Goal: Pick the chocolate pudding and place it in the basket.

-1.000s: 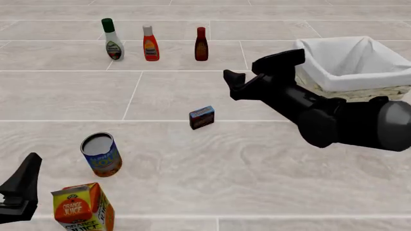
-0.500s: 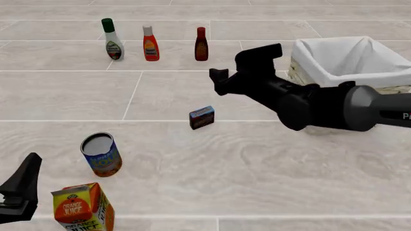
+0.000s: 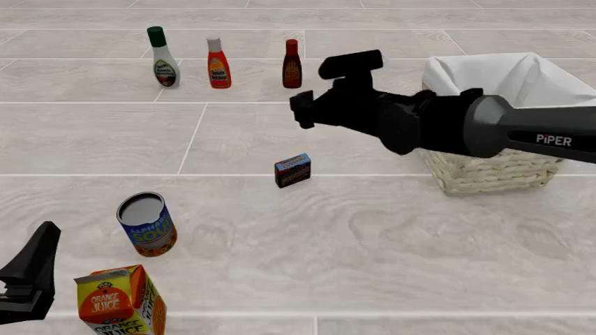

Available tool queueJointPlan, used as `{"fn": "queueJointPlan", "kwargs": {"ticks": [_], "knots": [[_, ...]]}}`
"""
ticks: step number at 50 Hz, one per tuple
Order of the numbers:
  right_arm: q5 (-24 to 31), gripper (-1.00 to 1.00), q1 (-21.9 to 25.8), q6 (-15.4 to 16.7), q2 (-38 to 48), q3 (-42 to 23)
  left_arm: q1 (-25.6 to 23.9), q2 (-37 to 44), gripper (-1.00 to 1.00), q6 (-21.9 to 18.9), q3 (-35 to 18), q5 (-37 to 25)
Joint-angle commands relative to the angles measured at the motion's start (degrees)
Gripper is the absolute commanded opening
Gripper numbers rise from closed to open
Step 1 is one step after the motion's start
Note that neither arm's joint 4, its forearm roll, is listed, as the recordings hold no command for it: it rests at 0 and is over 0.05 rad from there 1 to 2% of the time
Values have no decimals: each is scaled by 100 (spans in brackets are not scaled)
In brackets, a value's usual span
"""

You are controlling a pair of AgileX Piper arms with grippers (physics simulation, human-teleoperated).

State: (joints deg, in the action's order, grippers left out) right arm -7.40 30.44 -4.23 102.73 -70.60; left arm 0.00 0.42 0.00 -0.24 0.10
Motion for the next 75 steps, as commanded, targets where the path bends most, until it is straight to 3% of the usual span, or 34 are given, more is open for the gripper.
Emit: {"fn": "queueJointPlan", "kwargs": {"ticks": [1,5,12,27,32,75], "knots": [[795,100,3,-314,299,-679,0,0,100,0,0,0],[971,100,-42,-364,373,-868,0,0,100,0,0,0],[1576,100,-190,-899,671,-1413,0,0,100,0,0,0],[2173,100,-406,-1085,920,-2003,0,0,100,0,0,0],[2386,100,-436,-1302,1076,-2205,0,0,100,0,0,0],[3179,100,-901,-2537,1868,-2829,0,0,100,0,0,0]]}}
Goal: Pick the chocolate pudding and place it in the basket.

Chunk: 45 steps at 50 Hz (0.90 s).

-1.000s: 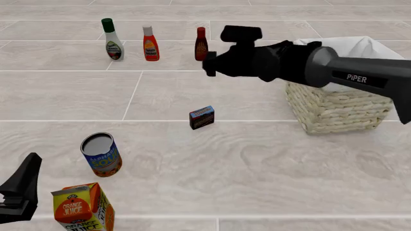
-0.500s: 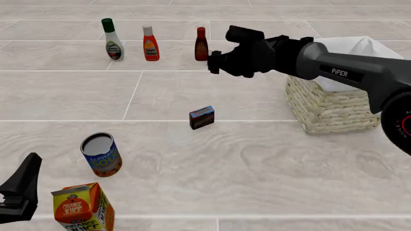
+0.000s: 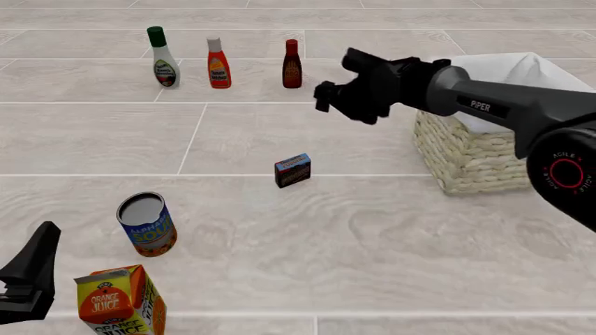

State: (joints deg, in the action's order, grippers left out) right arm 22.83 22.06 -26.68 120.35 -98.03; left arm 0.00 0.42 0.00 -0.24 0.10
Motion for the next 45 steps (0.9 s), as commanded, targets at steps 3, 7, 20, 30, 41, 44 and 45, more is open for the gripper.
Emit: {"fn": "queueJointPlan", "kwargs": {"ticks": [3,7,20,30,41,44,45], "knots": [[202,100,-52,-485,142,-82,0,0,100,0,0,0],[233,100,-30,-550,132,-92,0,0,100,0,0,0],[162,100,-160,-1000,-35,110,0,0,100,0,0,0],[213,100,-292,-1231,-105,213,0,0,100,0,0,0],[198,100,-262,-1527,-92,308,0,0,100,0,0,0],[177,100,-203,-1657,-79,336,0,0,100,0,0,0],[177,100,-203,-1658,-80,336,0,0,100,0,0,0]]}}
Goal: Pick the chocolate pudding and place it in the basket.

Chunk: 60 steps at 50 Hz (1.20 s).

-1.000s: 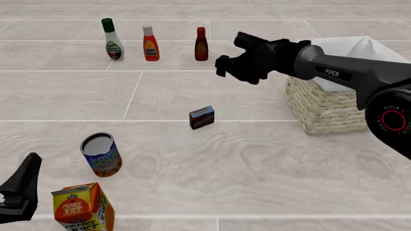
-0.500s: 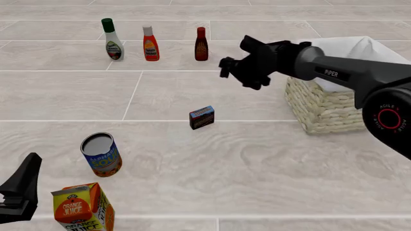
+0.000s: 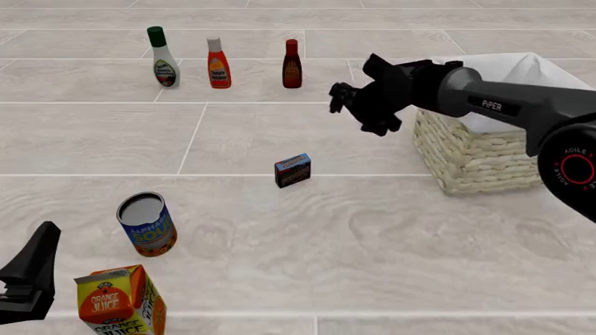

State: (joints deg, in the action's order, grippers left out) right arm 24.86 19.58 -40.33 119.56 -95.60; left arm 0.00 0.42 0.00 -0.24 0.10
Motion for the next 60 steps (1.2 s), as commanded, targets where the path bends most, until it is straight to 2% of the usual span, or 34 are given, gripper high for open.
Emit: {"fn": "queueJointPlan", "kwargs": {"ticks": [1,12,24,44,60], "knots": [[-55,100,57,-335,-8,111,0,0,100,0,0,0],[-209,100,317,-810,21,216,0,0,100,0,0,0],[-364,100,470,-1087,7,334,0,0,100,0,0,0],[-624,100,640,-1318,-26,597,0,0,100,0,0,0],[-674,100,638,-1356,54,601,0,0,100,0,0,0]]}}
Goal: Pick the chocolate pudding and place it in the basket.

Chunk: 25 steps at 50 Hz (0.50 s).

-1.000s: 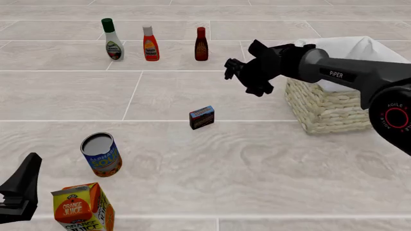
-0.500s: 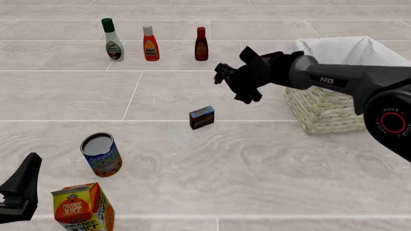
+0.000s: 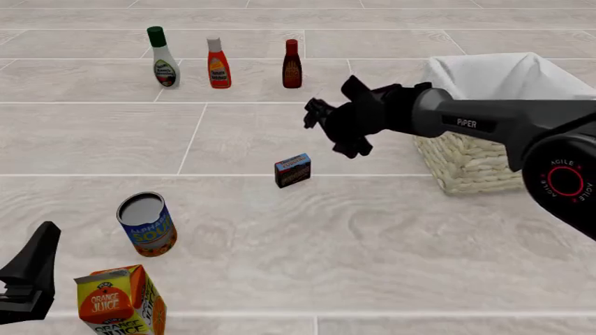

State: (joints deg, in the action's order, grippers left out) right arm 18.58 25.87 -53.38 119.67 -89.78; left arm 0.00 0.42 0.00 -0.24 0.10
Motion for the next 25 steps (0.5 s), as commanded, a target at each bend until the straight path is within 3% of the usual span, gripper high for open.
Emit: {"fn": "queueJointPlan", "kwargs": {"ticks": [1,25], "knots": [[-50,100,22,-74,62,23,0,0,100,0,0,0],[-113,100,122,-221,315,-97,0,0,100,0,0,0]]}}
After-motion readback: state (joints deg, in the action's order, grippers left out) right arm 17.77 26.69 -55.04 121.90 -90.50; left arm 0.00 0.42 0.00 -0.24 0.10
